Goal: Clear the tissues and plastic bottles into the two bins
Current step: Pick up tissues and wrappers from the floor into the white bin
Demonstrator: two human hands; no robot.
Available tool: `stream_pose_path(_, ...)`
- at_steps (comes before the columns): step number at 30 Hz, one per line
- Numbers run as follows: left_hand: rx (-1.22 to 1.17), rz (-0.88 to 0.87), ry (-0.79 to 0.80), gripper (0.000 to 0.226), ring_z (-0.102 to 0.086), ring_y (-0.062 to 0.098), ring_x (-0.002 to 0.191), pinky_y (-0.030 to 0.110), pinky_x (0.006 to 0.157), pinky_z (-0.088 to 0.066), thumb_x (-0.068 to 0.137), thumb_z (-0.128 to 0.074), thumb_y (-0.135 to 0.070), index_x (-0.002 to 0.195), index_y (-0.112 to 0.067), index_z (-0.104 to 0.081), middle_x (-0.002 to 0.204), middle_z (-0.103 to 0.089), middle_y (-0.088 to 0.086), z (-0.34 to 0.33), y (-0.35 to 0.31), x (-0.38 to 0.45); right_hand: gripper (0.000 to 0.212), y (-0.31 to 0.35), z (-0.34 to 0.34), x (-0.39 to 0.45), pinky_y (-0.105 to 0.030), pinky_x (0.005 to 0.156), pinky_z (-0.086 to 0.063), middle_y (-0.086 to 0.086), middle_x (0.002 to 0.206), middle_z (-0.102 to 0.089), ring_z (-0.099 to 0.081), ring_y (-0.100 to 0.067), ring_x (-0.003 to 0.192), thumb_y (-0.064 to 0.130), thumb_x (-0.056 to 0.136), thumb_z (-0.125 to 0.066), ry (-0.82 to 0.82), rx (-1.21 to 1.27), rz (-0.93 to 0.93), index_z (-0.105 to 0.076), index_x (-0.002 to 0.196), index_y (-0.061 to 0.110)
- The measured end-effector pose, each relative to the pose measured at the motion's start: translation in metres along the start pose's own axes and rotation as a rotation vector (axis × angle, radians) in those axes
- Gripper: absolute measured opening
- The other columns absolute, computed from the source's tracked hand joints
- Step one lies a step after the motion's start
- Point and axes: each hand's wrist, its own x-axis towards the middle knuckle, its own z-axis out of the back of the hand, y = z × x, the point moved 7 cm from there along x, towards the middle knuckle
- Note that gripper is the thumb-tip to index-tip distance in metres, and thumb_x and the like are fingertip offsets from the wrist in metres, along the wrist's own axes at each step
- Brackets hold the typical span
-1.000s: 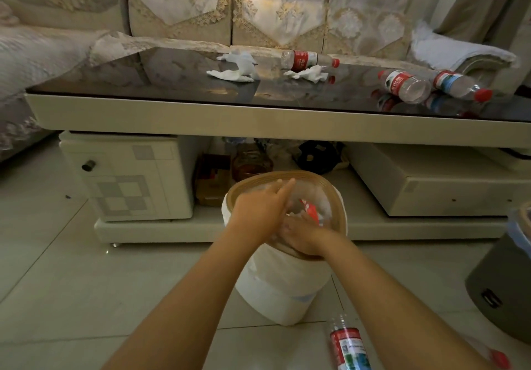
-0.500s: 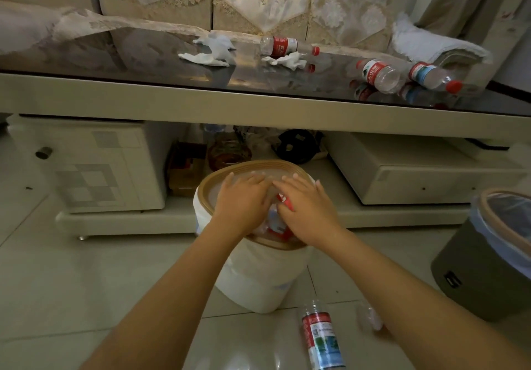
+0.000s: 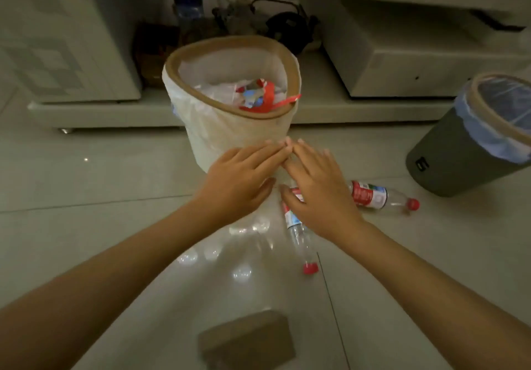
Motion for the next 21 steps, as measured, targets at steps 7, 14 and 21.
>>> stream_pose_path(7, 0.041, -0.014, 0.351, 0.075, -0.037, 0.022, 0.136, 0.04, 0.1, -0.041, 0.091, -0.051, -0.05, 0.151, -0.021, -0.019, 0.154, -0.031, -0.001, -0.068, -0.019, -0.069, 0.065, -0.009, -0.072, -0.083, -0.057, 0.11, -0.024, -0.01, 0.152, -0.035, -0.031, -0.029, 0.14, 0.046, 0.09, -0.045, 0.245, -0.178, -0.028, -0.03, 0.148, 0.018)
stream_pose_path(14, -0.039, 0.146, 0.864, 0.116, -0.009, 0.022, 0.146, 0.044, 0.11, -0.029, 0.067, -0.037, -0.089, 0.15, -0.024, 0.012, 0.16, 0.001, 0.0, -0.131, -0.055, -0.159, 0.065, -0.017, -0.111, -0.146, -0.061, 0.104, -0.029, -0.013, 0.147, -0.042, -0.04, -0.031, 0.135, 0.05, 0.086, -0.034, 0.423, -0.244, -0.041, -0.044, 0.141, 0.017)
stream_pose_path(21, -0.02, 0.02, 0.997, 0.105, -0.014, 0.026, 0.143, 0.042, 0.096, -0.042, 0.076, -0.065, -0.054, 0.15, -0.02, 0.001, 0.158, -0.007, 0.002, -0.159, -0.08, -0.189, 0.065, -0.022, -0.123, -0.172, -0.063, 0.103, -0.03, -0.013, 0.144, -0.046, -0.043, -0.031, 0.133, 0.051, 0.084, -0.034, 0.451, -0.257, -0.033, -0.049, 0.137, 0.017)
